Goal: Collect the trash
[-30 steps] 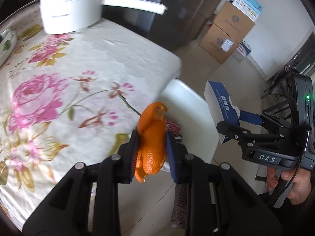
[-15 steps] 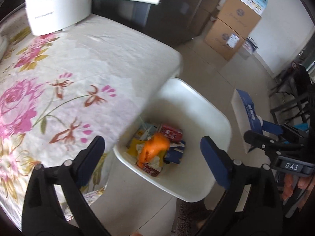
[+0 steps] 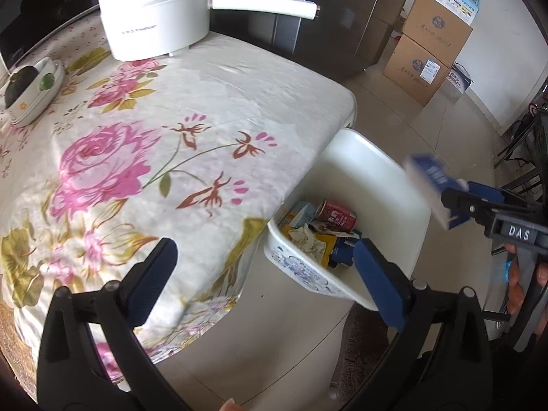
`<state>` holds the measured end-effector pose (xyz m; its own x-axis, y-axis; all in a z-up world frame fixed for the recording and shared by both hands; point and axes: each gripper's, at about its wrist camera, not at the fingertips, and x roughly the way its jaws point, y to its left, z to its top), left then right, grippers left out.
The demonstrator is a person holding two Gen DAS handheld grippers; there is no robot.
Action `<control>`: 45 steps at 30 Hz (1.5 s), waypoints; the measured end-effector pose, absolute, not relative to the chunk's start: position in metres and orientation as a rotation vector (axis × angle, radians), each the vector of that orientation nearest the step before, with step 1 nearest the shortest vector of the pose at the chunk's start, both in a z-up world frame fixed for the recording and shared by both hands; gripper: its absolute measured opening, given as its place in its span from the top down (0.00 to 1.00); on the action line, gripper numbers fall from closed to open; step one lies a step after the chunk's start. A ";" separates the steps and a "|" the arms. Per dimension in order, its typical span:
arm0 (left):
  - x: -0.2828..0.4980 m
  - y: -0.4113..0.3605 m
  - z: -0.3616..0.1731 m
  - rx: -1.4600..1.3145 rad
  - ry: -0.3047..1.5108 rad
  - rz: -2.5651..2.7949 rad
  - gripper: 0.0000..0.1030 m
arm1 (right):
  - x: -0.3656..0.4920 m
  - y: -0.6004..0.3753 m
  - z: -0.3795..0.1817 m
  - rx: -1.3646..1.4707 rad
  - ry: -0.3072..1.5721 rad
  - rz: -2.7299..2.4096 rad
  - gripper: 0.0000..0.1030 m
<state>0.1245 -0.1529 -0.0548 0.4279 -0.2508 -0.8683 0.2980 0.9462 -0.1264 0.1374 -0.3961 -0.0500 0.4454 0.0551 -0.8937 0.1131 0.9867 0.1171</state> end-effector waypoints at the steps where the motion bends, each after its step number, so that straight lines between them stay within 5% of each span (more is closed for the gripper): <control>1: 0.123 -0.151 -0.053 0.050 1.070 -0.341 0.01 | 0.136 -0.395 -0.049 0.171 1.111 -0.034 0.17; 28: 0.067 -0.098 -0.009 -0.020 0.991 -0.229 0.01 | 0.081 -0.327 -0.008 0.053 1.058 0.088 0.15; 45: 0.012 -0.059 0.014 -0.129 0.913 -0.075 0.01 | 0.025 -0.284 0.035 0.012 0.870 0.147 0.15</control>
<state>0.0117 -0.0591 0.0136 0.6091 -0.1198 -0.7840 0.0101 0.9896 -0.1433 0.0252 -0.2836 0.0349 0.6350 0.1338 -0.7608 -0.1238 0.9898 0.0707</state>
